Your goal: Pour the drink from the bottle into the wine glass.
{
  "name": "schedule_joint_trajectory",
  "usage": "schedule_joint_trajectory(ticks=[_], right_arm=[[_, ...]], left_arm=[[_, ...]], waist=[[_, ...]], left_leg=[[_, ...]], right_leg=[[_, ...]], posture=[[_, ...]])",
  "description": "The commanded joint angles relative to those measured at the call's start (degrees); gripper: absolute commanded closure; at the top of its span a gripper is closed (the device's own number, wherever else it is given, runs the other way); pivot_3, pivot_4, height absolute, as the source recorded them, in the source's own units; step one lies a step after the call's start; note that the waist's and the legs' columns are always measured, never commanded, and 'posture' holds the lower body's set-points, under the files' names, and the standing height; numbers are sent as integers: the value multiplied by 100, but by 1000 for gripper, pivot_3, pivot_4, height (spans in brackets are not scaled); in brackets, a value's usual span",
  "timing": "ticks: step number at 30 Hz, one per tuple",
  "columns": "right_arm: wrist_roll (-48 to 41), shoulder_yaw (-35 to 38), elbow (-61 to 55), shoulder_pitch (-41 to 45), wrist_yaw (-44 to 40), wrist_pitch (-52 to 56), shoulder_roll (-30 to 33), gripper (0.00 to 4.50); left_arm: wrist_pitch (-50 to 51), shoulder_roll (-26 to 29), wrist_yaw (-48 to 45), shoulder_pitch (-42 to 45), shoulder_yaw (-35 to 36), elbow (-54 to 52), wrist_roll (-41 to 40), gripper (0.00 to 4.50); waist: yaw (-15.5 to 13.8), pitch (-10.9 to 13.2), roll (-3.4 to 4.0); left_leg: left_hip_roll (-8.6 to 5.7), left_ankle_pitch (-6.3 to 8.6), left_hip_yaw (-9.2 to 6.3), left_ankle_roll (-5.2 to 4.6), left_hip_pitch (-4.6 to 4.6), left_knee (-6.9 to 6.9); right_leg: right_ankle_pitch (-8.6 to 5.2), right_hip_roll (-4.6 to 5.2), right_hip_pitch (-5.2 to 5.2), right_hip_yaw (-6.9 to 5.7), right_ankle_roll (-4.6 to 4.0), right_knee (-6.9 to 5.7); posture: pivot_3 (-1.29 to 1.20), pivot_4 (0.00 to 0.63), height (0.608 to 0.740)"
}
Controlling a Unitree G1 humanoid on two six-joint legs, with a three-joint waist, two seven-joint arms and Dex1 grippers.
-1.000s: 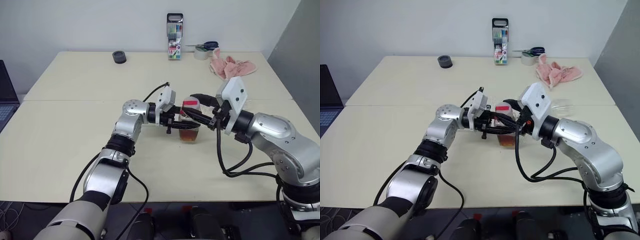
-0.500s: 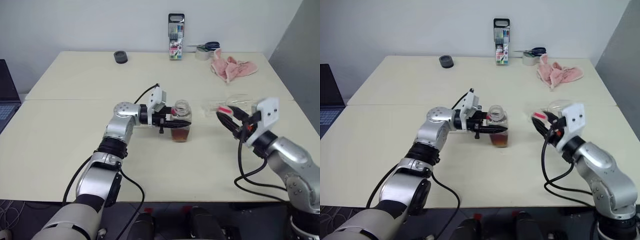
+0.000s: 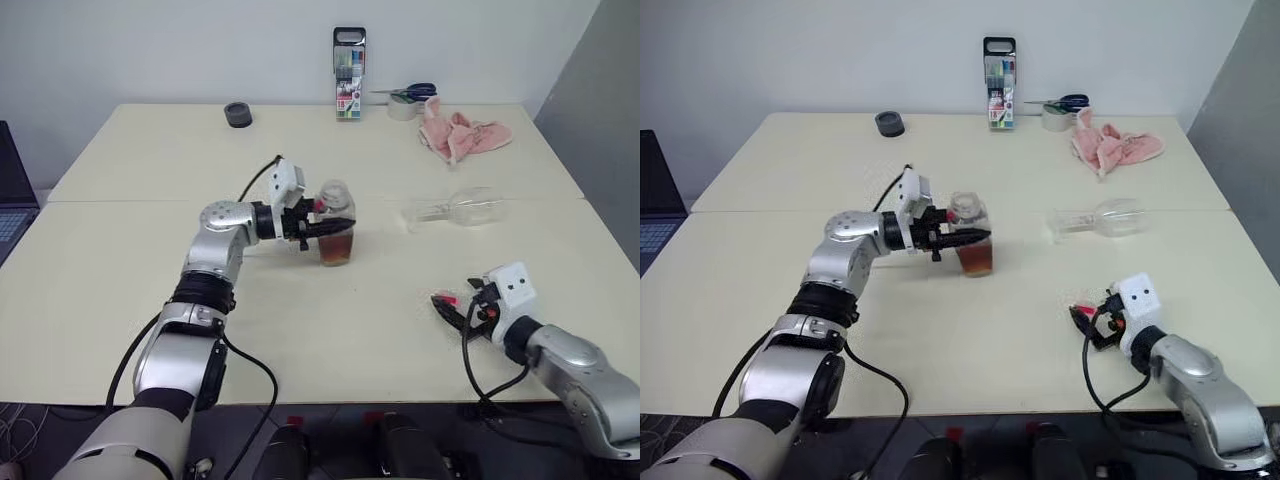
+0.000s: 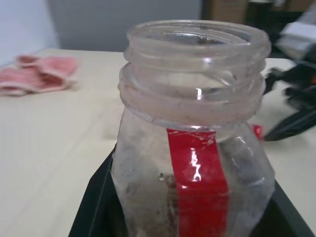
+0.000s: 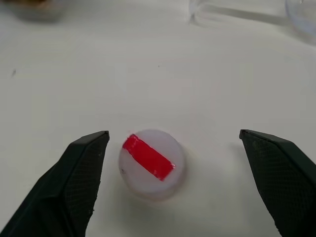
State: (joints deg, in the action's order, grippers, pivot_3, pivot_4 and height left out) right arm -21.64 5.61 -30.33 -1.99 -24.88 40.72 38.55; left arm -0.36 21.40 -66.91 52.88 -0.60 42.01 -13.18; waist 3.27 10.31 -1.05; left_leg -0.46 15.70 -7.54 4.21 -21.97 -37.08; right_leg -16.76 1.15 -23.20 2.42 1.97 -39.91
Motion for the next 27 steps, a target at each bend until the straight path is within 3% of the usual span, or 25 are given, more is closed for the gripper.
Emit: schedule_joint_trajectory(ticks=[1, 6, 10, 15, 27], right_arm=[[-354, 142, -612, 234, -619, -127, 282, 0], [-1040, -227, -890, 1224, -1042, 137, 158, 0], [-951, -837, -381, 2382, -891, 197, -478, 0], [-412, -1491, 404, 3247, -821, -19, -992, 0], [111, -2112, 1134, 3967, -1066, -388, -1741, 0]], left_arm=[[-219, 176, 877, 262, 358, 69, 116, 2787], [-63, 404, 2360, 374, 780, 363, 267, 2787], [243, 581, 2951, 213, 1045, 262, 204, 2787], [350, 738, 3573, -61, 1254, 102, 238, 2787], [461, 845, 3871, -668, 1454, -228, 122, 2787]], waist=[[7, 2, -4], [18, 4, -8], [14, 8, -16], [-4, 8, -21], [0, 6, -24]], left_leg=[[2, 0, -1, 0, 1, 0], [3, 0, 0, 0, 0, -2], [4, -1, -7, 2, 1, -2], [-4, -12, -7, 22, -8, -5], [-2, -13, -11, 24, -9, -5]], right_leg=[[0, -1, 0, -1, 0, 0], [0, -1, 0, 0, 1, -1], [1, -1, 1, -7, 0, -2], [2, 13, -2, -8, -2, 4], [2, 15, -9, -11, -3, -1]], posture=[[0, 150, 740], [0, 150, 740], [0, 150, 740], [0, 150, 740], [0, 150, 740]])
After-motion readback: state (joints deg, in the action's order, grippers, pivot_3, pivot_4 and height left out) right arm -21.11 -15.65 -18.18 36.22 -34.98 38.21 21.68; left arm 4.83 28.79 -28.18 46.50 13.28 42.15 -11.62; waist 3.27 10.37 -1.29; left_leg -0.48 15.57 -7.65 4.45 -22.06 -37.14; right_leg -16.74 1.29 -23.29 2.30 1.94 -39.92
